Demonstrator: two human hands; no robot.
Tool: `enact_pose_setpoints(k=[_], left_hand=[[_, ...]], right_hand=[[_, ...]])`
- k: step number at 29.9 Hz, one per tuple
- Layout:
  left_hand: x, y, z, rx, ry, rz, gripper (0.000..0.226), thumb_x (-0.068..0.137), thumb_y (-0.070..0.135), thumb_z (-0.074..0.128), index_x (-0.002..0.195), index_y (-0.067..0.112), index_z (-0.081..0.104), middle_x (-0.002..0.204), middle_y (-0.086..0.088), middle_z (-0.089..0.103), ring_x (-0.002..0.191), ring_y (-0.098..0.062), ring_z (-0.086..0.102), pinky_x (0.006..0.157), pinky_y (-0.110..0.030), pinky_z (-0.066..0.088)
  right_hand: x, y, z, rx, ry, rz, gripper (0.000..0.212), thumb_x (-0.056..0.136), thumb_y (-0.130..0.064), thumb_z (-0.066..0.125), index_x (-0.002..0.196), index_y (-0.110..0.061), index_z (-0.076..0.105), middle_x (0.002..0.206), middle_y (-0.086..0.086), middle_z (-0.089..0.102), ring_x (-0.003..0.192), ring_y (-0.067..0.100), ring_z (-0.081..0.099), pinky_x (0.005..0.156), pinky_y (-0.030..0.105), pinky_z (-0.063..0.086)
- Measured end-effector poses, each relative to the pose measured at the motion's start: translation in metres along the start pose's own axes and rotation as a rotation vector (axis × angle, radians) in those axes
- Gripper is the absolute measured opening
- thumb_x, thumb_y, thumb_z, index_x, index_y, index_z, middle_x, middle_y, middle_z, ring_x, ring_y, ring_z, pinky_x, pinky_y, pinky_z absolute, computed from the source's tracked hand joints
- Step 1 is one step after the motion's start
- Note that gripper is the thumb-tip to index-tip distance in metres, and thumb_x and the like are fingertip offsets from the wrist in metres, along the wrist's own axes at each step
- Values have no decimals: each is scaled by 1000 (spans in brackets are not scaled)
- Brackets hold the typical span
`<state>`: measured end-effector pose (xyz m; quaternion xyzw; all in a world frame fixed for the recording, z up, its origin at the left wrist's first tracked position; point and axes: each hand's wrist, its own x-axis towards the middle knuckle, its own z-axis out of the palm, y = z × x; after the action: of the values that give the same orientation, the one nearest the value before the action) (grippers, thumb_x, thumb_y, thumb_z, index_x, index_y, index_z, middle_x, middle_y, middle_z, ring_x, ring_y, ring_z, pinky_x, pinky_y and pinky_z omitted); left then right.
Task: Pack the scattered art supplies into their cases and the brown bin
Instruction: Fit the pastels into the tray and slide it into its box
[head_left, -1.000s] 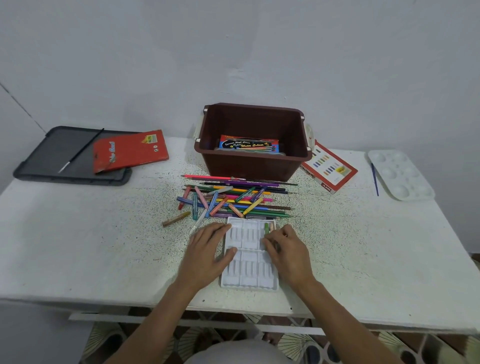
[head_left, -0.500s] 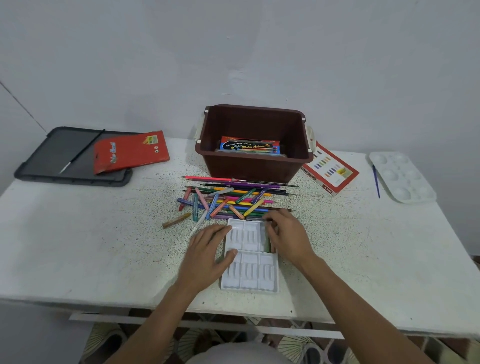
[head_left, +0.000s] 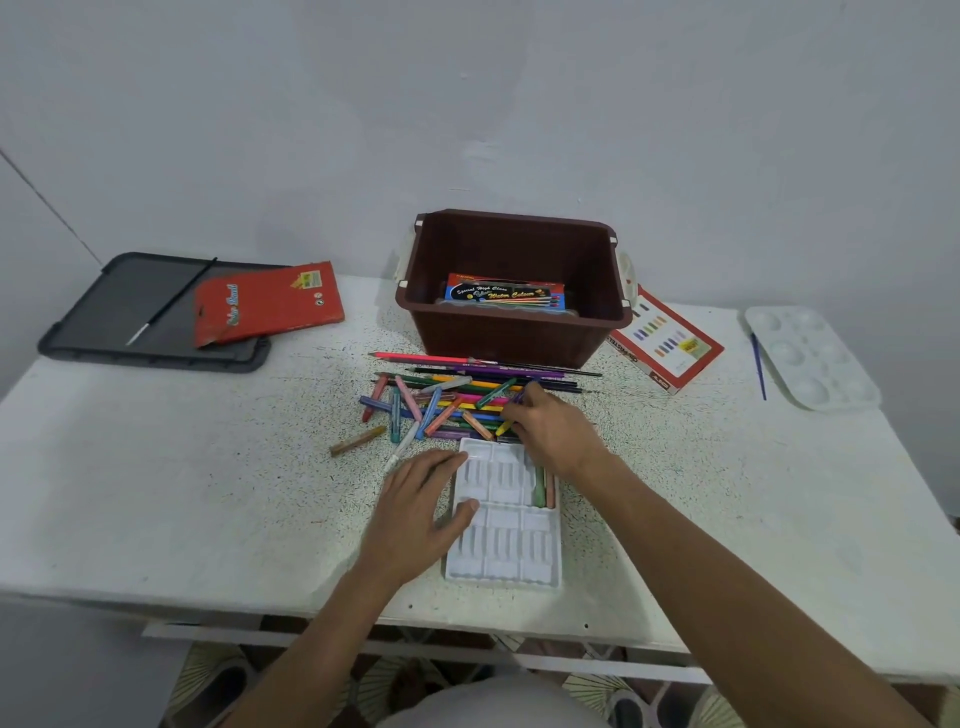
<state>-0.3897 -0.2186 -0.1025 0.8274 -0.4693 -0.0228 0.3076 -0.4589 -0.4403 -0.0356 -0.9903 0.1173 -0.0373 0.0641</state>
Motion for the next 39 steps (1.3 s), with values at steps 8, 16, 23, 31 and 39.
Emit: enact_pose_setpoints(k=[8, 16, 23, 31, 39], left_hand=[[-2, 1, -1, -8, 22, 19, 55, 93, 56, 49, 139, 25, 49, 136, 10, 47, 127, -11, 42, 107, -32, 32], [-1, 0, 0, -2, 10, 21, 55, 94, 55, 48, 140, 26, 48, 137, 10, 46, 128, -11, 41, 108, -29, 28], [-2, 0, 0, -3, 5, 19, 55, 94, 56, 47, 141, 27, 46, 137, 11, 45, 129, -10, 40, 108, -29, 27], [-1, 0, 1, -1, 8, 20, 56, 93, 56, 48, 140, 27, 47, 137, 12, 45, 128, -10, 40, 107, -32, 32], [-1, 2, -2, -8, 7, 17, 56, 93, 56, 47, 141, 27, 47, 137, 13, 44, 128, -7, 39, 107, -27, 27]], right_hand=[[-16, 1, 4, 337, 215, 180, 17, 94, -18, 62, 109, -12, 65, 103, 5, 56, 94, 21, 51, 78, 34, 47], [-48, -15, -12, 863, 184, 437, 30, 96, -12, 59, 121, -28, 55, 86, 1, 66, 77, 8, 62, 65, 18, 50], [-65, -21, -4, 803, 78, 448, 27, 94, -10, 63, 119, -17, 57, 77, -2, 63, 61, 2, 59, 57, 21, 51], [-69, -21, 12, 480, 115, 373, 49, 91, -21, 66, 138, -20, 52, 105, -1, 51, 92, 16, 50, 85, 33, 48], [-75, -12, 25, 383, 182, 445, 55, 85, -47, 70, 129, -25, 46, 121, 3, 47, 111, 20, 40, 88, 33, 40]])
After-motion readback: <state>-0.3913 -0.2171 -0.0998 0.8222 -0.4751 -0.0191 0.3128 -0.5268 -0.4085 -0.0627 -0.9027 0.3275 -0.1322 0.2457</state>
